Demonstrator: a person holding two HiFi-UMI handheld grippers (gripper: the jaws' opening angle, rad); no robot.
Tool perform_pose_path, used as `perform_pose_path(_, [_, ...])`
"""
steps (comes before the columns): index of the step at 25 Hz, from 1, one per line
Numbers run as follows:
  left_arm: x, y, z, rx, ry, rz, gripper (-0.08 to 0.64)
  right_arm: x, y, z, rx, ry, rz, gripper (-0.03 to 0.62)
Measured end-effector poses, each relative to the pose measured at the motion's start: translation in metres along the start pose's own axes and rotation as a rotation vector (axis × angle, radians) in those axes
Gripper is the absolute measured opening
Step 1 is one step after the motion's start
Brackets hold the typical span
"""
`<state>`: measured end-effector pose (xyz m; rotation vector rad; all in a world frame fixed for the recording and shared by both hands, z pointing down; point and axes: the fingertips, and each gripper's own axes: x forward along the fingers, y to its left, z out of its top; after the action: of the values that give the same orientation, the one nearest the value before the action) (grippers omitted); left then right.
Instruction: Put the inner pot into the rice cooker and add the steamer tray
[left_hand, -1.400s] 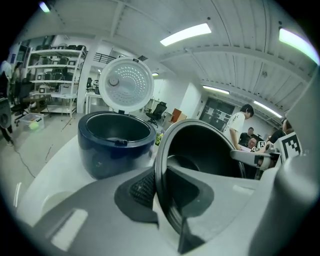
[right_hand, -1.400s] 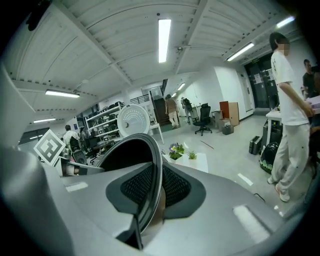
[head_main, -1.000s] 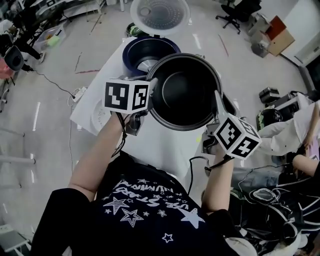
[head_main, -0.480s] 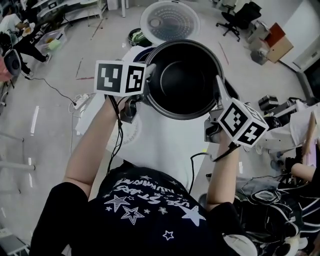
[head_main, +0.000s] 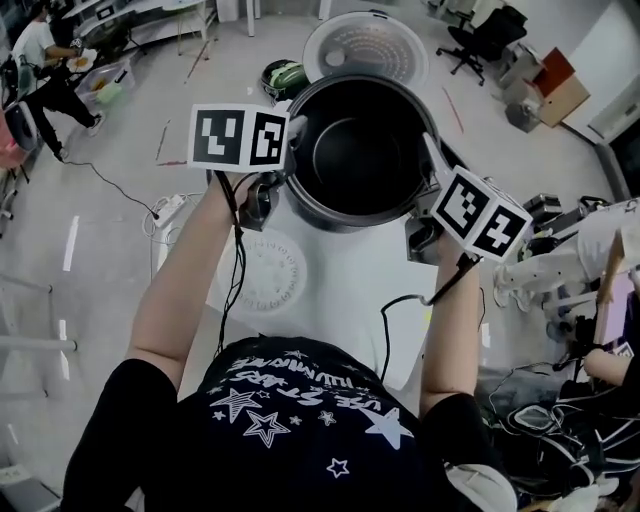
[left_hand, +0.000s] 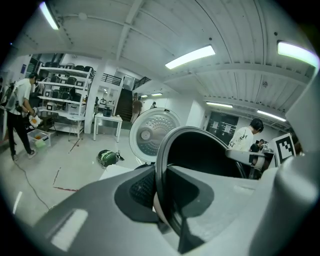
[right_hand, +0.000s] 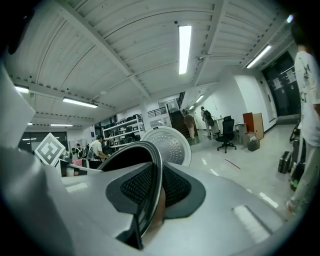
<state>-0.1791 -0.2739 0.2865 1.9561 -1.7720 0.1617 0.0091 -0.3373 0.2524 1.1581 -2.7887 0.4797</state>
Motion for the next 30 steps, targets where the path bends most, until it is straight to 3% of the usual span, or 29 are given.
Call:
perform_pose_path(4, [0.034, -0.013, 0.004, 0.010, 0.003, 0.001, 0.058, 0.015, -0.036, 0.001, 0.018, 0.007, -0.002, 0.084])
perform_pose_path(11, [0.030, 0.053, 0.019, 0.033, 0.059, -0.030, 0.057, 0.063, 0.010, -0.012, 0.063, 0.072, -0.044, 0.086])
perform_pose_path(18, [0.071, 0.057, 0.019, 0.023, 0.125, -0.043, 0.058, 0.088, -0.020, -0.022, 0.084, 0.138, -0.079, 0.087])
perform_pose_path(30, [0.117, 0.080, -0.021, 0.028, 0.222, -0.039, 0.060, 0.121, -0.048, -0.084, 0.092, 0.262, -0.125, 0.087])
